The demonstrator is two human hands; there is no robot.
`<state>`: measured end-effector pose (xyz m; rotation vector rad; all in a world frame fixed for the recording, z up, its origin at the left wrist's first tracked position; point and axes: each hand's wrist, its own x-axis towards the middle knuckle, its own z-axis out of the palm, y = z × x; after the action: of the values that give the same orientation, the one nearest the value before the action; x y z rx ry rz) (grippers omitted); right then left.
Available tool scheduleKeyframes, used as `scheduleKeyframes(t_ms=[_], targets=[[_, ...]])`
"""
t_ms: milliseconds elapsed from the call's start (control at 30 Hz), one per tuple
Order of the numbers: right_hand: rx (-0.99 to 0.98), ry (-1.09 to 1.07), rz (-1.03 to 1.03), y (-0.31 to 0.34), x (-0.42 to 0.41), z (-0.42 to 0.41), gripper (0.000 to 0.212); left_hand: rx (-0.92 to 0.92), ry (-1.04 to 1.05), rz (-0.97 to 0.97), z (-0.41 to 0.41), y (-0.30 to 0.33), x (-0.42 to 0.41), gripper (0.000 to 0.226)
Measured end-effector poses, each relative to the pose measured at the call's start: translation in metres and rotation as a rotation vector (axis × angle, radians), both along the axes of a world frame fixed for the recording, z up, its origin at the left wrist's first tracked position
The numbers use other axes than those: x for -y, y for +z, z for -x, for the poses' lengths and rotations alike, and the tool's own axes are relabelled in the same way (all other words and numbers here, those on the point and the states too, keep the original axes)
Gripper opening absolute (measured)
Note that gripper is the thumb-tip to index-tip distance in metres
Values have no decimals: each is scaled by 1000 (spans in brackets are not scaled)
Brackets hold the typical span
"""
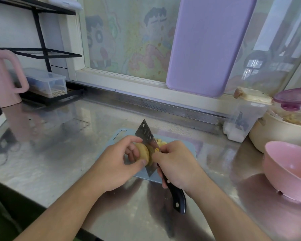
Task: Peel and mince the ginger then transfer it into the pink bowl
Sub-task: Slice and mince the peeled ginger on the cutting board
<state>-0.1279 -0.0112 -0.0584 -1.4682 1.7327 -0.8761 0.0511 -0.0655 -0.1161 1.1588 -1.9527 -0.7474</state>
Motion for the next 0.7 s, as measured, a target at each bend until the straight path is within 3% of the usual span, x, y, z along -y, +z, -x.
scheduleKeyframes(t_ms=[300, 500, 700], targets=[[46, 38, 41, 4, -2, 2, 35, -192, 6, -64, 0, -1, 4, 37], [88, 42, 44, 9, -3, 3, 32, -177, 53, -58, 1, 2, 3, 23], [164, 17, 67, 19, -7, 7, 35, -232, 64, -133, 1, 1, 4, 28]])
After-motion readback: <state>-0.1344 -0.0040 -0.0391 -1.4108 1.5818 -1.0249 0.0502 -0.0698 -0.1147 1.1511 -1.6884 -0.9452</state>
